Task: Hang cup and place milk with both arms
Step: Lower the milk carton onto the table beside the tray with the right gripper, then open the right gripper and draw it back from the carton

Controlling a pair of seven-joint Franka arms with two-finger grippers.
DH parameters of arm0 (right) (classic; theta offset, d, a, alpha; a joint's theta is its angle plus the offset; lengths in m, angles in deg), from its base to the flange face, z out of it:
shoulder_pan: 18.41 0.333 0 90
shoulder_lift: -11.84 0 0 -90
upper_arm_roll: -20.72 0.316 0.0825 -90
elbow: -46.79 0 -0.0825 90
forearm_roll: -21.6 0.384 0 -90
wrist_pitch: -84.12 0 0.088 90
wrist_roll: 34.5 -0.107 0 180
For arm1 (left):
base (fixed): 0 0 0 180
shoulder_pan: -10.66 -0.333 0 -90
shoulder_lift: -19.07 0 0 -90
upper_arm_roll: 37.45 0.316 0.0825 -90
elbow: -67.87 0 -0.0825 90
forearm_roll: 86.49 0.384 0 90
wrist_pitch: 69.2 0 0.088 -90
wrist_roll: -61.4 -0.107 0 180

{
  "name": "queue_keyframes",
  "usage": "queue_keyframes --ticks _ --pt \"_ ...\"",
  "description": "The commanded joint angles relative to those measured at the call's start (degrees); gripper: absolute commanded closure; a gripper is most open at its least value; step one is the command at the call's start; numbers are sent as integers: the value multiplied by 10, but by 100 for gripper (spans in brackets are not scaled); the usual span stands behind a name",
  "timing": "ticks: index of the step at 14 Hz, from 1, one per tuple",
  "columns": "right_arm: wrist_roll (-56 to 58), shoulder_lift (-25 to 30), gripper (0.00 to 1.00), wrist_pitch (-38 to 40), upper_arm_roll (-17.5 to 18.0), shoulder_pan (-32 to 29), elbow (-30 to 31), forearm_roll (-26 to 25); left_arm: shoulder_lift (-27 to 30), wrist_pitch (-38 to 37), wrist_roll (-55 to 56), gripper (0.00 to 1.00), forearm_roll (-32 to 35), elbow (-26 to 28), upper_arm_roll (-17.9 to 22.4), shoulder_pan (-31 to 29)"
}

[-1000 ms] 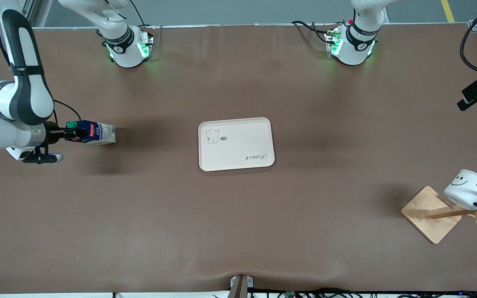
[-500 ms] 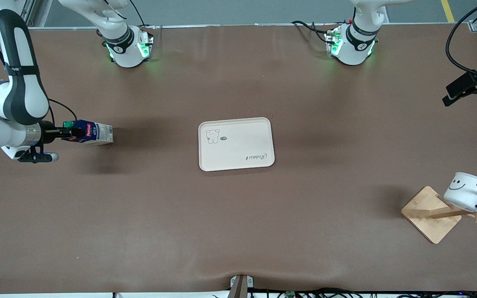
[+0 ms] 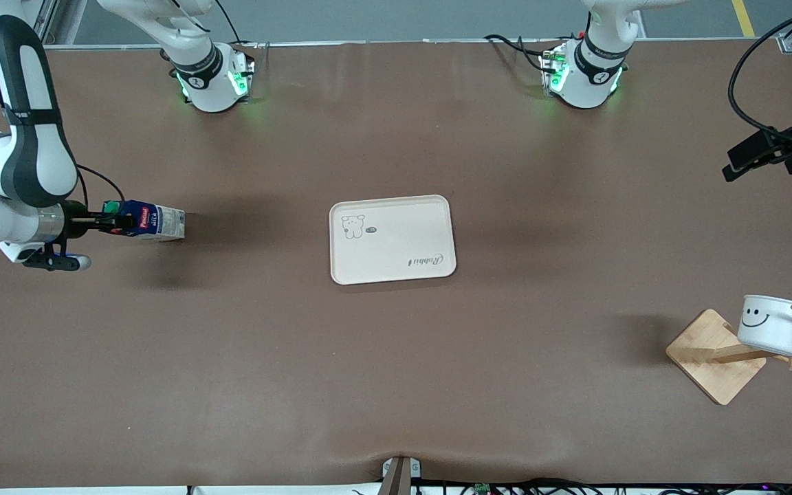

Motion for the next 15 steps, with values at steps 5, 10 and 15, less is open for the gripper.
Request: queue_keyframes --ticks 5,10,15 --pt "-8 18 0 -6 12 -7 12 -18 -6 6 2 0 5 -11 3 9" --pt "-6 17 0 -2 12 -8 -9 -19 -18 32 4 0 5 -17 3 12" --pt "-8 13 0 20 12 -11 -52 -18 -24 39 0 0 5 -18 4 7"
